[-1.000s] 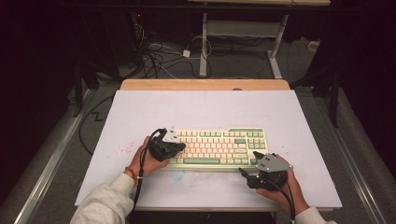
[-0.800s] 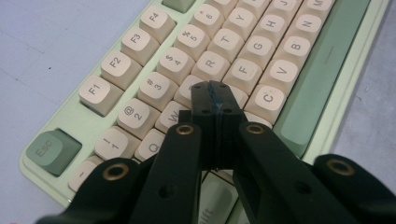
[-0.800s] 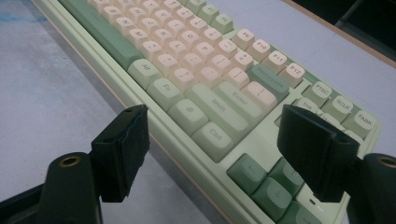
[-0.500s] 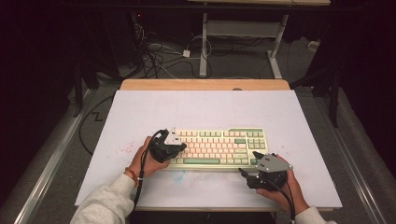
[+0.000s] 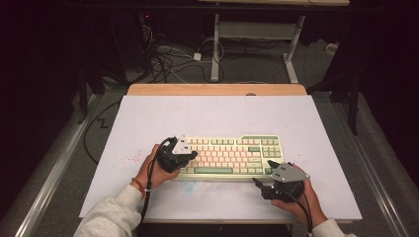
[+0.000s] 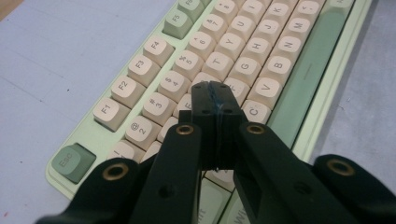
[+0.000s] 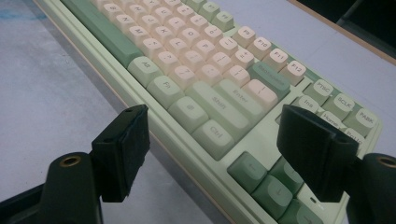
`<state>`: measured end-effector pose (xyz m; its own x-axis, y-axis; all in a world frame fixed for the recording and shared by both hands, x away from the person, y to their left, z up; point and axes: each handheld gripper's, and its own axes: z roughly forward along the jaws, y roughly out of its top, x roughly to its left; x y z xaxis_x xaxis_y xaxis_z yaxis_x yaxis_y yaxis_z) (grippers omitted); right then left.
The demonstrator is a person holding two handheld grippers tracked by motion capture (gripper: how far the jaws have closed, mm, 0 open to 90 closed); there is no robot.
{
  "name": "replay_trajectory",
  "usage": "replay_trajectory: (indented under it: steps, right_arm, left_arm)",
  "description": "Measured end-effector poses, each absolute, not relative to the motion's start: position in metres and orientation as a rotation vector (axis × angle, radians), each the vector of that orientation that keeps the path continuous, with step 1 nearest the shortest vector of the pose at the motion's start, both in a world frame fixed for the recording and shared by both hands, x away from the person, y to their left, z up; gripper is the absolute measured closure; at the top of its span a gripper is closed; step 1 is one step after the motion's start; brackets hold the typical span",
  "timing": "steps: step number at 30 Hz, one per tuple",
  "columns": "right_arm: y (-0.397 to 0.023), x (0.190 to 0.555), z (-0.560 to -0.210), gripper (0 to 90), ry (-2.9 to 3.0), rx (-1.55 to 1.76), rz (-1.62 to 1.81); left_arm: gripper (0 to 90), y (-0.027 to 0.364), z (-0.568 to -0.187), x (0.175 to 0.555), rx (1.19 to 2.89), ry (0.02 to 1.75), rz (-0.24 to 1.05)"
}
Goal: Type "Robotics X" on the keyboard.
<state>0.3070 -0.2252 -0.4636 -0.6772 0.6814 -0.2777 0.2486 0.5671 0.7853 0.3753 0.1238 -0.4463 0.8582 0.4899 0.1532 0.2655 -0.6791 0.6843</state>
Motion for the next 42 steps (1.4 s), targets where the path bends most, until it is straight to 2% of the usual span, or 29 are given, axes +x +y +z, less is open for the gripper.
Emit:
replay_trajectory:
  steps: [16,42]
  right_arm:
    - [-0.226,0.307,-0.462,25.9,2.216,0.749,1.000]
    - [-0.226,0.307,-0.463,26.0,2.232,0.742,0.989]
  left_arm:
    - [87.8,0.108,-0.436,0.359,2.335,0.440,0.397]
    - [87.7,0.087,-0.450,0.353,2.390,0.381,0.364]
